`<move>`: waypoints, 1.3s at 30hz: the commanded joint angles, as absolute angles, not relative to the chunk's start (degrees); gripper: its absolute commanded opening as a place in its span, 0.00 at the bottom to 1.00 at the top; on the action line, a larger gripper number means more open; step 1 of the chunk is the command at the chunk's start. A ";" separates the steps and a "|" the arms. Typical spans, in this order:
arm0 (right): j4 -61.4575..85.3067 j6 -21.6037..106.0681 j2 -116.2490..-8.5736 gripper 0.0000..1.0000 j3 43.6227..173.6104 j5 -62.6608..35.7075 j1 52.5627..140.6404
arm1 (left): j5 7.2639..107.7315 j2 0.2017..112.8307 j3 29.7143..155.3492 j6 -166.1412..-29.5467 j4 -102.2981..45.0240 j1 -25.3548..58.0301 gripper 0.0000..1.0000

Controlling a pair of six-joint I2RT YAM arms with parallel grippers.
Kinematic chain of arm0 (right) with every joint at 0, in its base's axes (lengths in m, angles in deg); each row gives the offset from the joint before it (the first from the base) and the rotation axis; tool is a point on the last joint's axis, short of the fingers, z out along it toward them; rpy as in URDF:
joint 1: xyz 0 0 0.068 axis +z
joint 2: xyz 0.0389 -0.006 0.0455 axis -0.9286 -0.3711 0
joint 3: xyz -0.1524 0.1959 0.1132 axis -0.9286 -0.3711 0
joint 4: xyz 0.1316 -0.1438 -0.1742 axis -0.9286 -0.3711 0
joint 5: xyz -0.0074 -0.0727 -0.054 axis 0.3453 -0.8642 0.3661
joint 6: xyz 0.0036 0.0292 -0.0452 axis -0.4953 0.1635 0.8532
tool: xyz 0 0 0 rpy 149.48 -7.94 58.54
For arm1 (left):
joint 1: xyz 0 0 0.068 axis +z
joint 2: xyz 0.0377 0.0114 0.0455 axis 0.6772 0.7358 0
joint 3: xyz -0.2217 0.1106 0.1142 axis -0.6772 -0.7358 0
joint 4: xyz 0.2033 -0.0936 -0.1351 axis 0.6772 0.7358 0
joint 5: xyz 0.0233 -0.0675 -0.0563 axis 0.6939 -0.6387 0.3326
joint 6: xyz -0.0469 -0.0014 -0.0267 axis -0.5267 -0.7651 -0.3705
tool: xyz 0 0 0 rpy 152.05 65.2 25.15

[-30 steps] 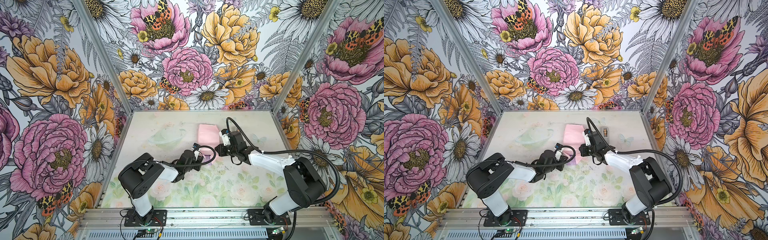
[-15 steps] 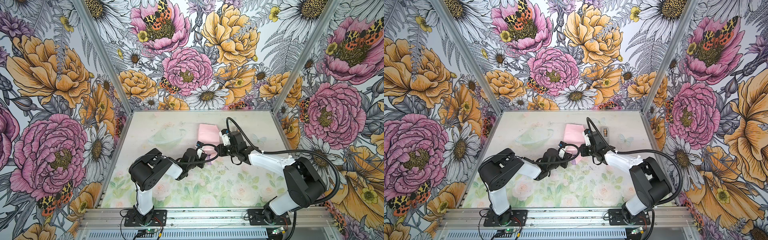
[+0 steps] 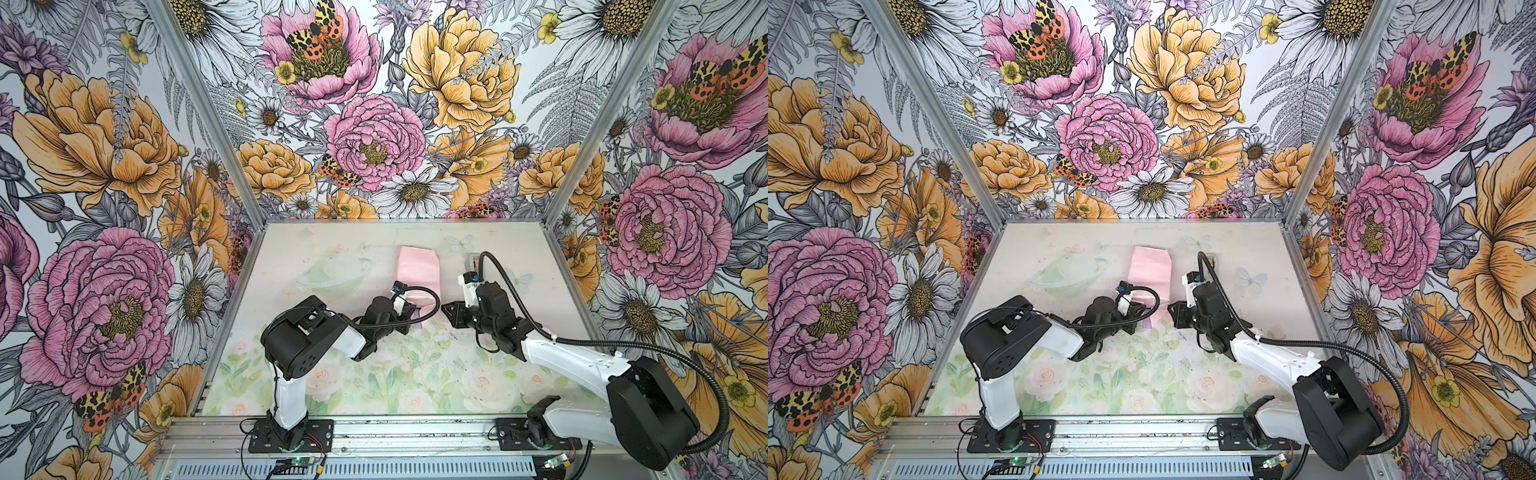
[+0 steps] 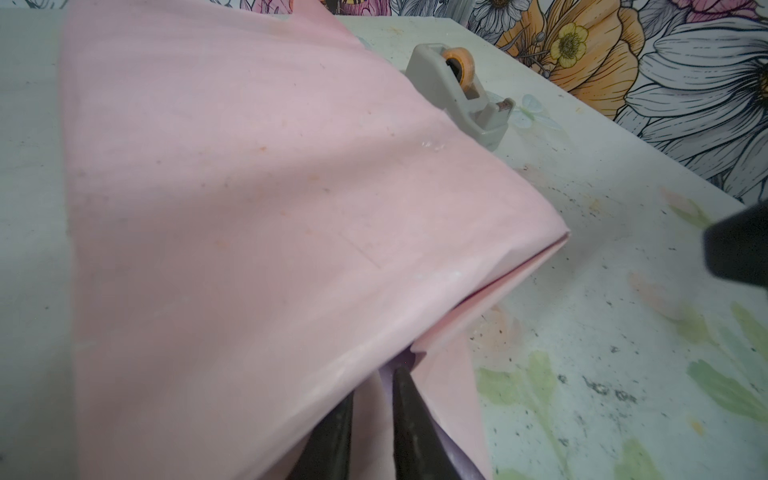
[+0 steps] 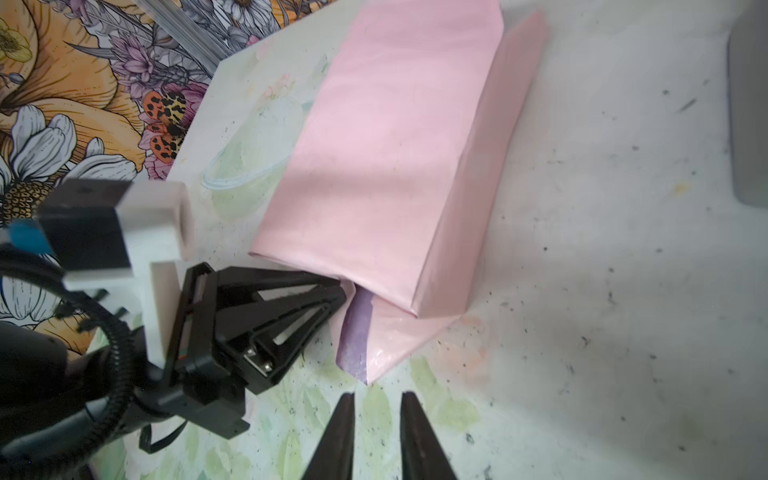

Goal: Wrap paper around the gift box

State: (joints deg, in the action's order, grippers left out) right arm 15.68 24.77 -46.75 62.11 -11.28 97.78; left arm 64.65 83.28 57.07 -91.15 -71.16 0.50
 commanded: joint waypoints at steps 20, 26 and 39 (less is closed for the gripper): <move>15.93 26.21 -50.17 0.39 68.92 -20.26 101.27 | 67.04 84.14 54.21 -90.51 -74.75 1.52 0.23; 11.12 30.09 -55.00 0.35 75.88 -18.51 99.54 | 67.12 84.02 53.67 -90.79 -75.42 1.74 0.23; 8.55 32.92 -64.57 0.18 83.51 -13.78 96.19 | 68.29 83.77 53.26 -91.11 -71.76 1.93 0.23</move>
State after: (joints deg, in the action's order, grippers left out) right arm 9.51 31.31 -63.27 81.21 -15.50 96.60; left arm 67.45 83.69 53.50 -91.35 -72.25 1.31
